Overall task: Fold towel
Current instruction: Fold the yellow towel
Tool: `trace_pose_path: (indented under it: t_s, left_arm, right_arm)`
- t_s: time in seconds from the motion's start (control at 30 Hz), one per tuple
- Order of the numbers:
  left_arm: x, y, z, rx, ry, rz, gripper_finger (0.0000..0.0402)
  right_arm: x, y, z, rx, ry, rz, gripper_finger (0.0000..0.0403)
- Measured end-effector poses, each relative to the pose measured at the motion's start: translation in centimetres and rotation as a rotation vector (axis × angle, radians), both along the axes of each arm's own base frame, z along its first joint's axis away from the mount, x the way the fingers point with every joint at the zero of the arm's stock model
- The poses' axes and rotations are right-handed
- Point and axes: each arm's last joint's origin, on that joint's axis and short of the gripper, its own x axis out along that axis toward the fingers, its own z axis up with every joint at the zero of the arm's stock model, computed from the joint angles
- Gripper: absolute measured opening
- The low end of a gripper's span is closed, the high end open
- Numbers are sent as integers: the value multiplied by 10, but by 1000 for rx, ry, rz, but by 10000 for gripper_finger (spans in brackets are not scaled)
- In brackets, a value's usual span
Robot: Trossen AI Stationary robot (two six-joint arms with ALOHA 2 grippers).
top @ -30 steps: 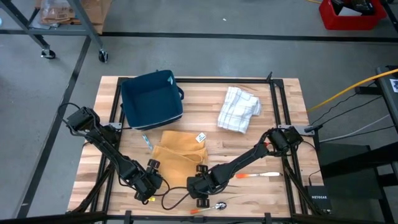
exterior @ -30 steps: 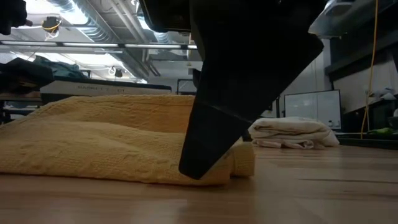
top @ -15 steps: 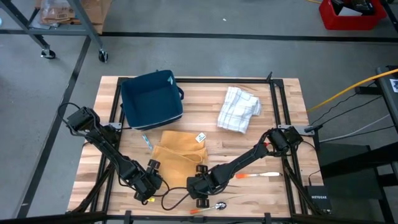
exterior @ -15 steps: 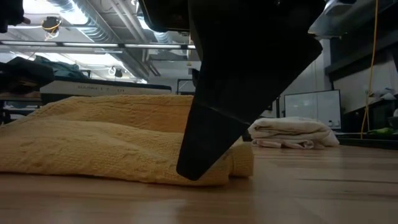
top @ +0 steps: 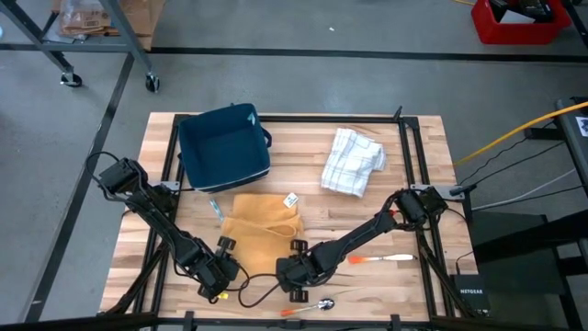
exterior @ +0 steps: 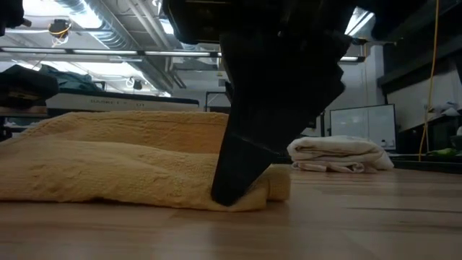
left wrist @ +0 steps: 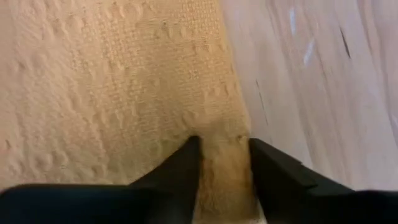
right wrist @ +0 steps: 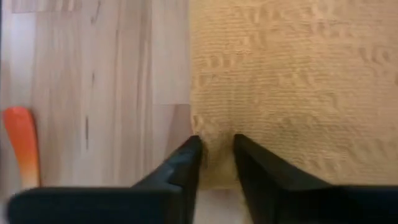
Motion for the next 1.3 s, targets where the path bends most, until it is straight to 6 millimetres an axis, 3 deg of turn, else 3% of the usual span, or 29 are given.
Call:
trace_pose_path:
  t_s: [0.17, 0.27, 0.47, 0.9, 1.1, 1.3]
  left_arm:
    - [1, 0, 0, -4, -8, 27, 44]
    - [1, 0, 1, -18, -7, 69, 8]
    - [5, -7, 19, -121, 12, 64, 3]
    - [12, -33, 78, -528, 153, -59, 2]
    - [18, -40, 107, -596, 122, -135, 2]
    - [19, -22, 133, -515, 75, -99, 1]
  right_arm:
    - [0, 0, 0, 9, 8, 4, 17]
    - [1, 2, 2, 46, 18, 20, 15]
    - [3, 9, 16, 154, 74, 74, 6]
    - [-1, 45, 85, 352, 104, 147, 3]
    - [-11, 50, 118, 290, 110, 138, 3]
    - [-15, 37, 134, 158, 112, 71, 3]
